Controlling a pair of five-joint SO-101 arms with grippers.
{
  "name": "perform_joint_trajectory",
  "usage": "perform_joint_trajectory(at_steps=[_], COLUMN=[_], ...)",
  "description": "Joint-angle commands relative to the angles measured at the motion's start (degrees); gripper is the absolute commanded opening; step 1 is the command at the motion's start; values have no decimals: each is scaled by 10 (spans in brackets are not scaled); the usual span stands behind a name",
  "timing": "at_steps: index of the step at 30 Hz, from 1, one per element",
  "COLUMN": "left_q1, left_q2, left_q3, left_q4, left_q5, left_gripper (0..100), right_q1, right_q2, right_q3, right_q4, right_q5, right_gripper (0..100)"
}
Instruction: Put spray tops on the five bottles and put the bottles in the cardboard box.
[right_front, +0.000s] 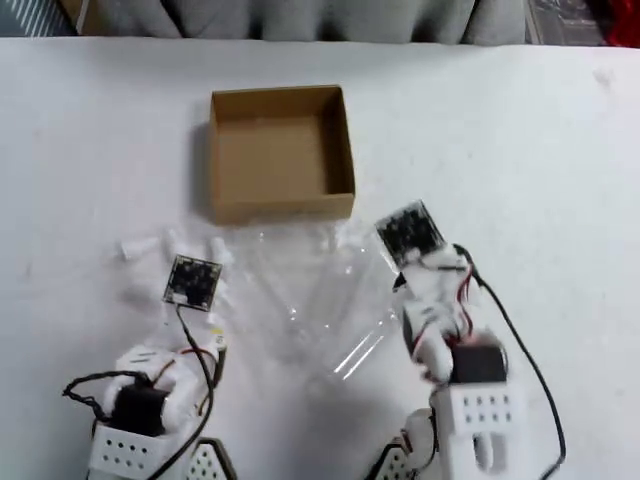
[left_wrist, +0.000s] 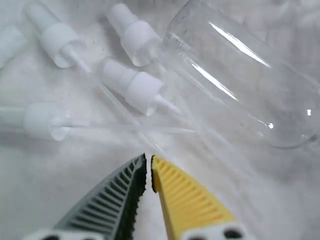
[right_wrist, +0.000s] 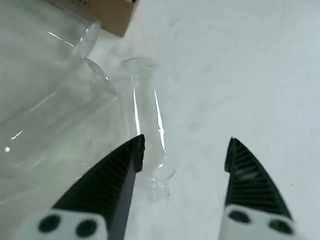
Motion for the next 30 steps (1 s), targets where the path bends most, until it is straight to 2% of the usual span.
perform_joint_trajectory(at_steps=[1,4,15,21,23,28,30], left_q1=[-1,-1,-1,-1,-1,-1,-1], left_q2=[-7,-7,-7,-7,-7,-7,-7], left_q3=[-2,-2,-2,-2,-2,-2,-2], left_q4=[2,2,2,2,2,2,2], left_q5=[-2,-2,-2,-2,-2,-2,-2], left_gripper=[20,20,20,20,20,20,20], right_q1=[-25,-39,-39,-35,-29,5,32], right_q2=[131,236,557,676,699,708,708], right_q3=[-84,-138,-316,-367,-388,-471,-505], right_q4=[-15,-15,-11,-8,16,105,134], right_q5=[4,6,9,73,85,107,108], right_gripper=[293,320,320,318,288,91,62])
